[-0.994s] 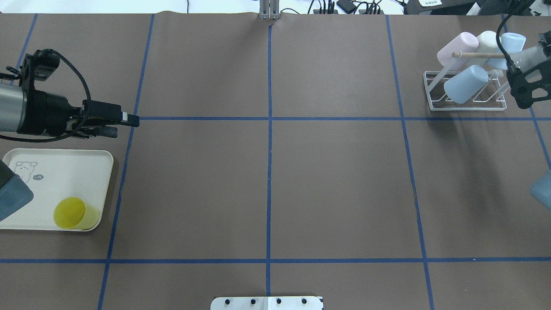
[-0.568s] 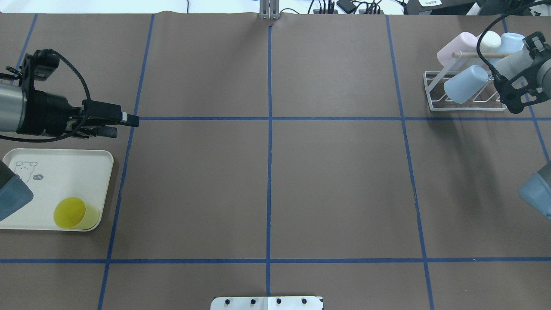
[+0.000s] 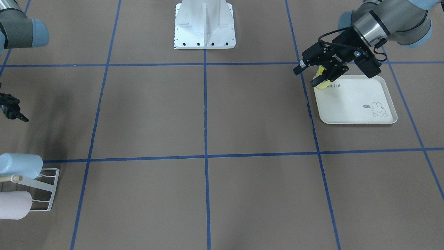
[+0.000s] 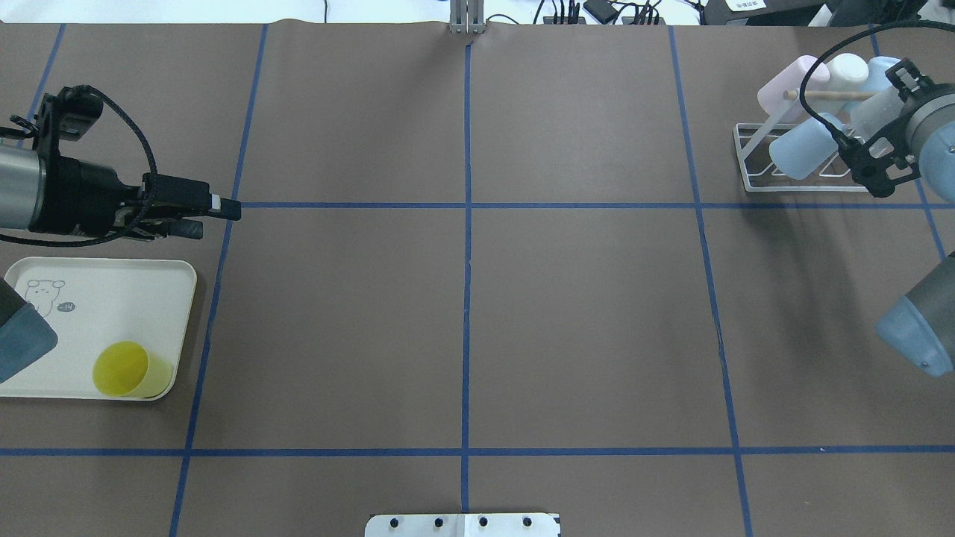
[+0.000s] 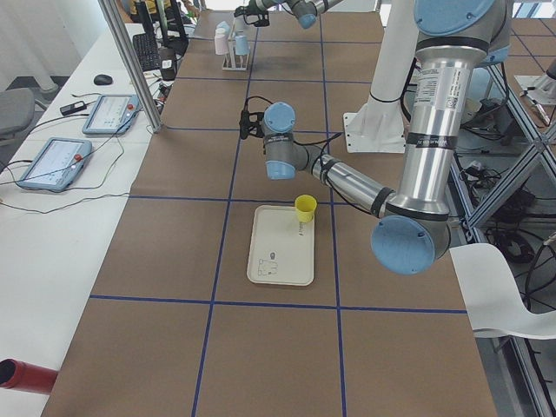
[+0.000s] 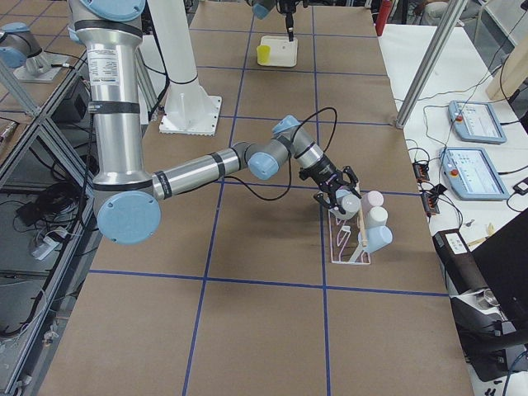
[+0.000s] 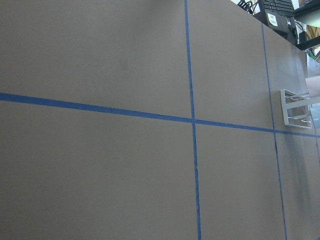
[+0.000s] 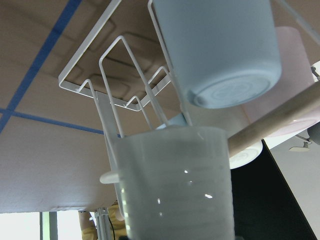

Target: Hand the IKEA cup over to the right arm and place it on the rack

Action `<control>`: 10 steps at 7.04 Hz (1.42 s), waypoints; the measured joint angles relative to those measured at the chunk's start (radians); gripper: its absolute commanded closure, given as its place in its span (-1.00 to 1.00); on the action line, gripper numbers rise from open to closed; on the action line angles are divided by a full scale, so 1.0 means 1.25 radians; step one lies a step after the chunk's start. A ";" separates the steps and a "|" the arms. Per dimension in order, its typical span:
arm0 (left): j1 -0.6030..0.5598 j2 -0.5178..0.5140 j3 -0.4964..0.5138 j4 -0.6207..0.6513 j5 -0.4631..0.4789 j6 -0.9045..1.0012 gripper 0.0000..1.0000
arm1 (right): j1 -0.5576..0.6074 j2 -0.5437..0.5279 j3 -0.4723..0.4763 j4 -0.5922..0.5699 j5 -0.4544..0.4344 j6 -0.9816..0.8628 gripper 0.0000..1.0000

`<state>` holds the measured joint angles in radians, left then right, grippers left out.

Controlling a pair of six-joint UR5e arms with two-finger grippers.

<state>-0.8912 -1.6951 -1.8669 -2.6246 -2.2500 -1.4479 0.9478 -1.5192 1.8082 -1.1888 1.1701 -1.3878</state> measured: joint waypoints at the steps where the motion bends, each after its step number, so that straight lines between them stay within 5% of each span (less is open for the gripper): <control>1: 0.000 0.000 0.000 0.000 0.000 0.000 -1.00 | -0.007 0.005 -0.010 0.000 -0.016 -0.011 1.00; 10: 0.002 0.000 0.000 -0.001 0.000 -0.001 -1.00 | -0.051 0.007 -0.036 0.000 -0.122 -0.071 1.00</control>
<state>-0.8887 -1.6945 -1.8669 -2.6262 -2.2504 -1.4496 0.8841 -1.5109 1.7630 -1.1888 1.0181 -1.4760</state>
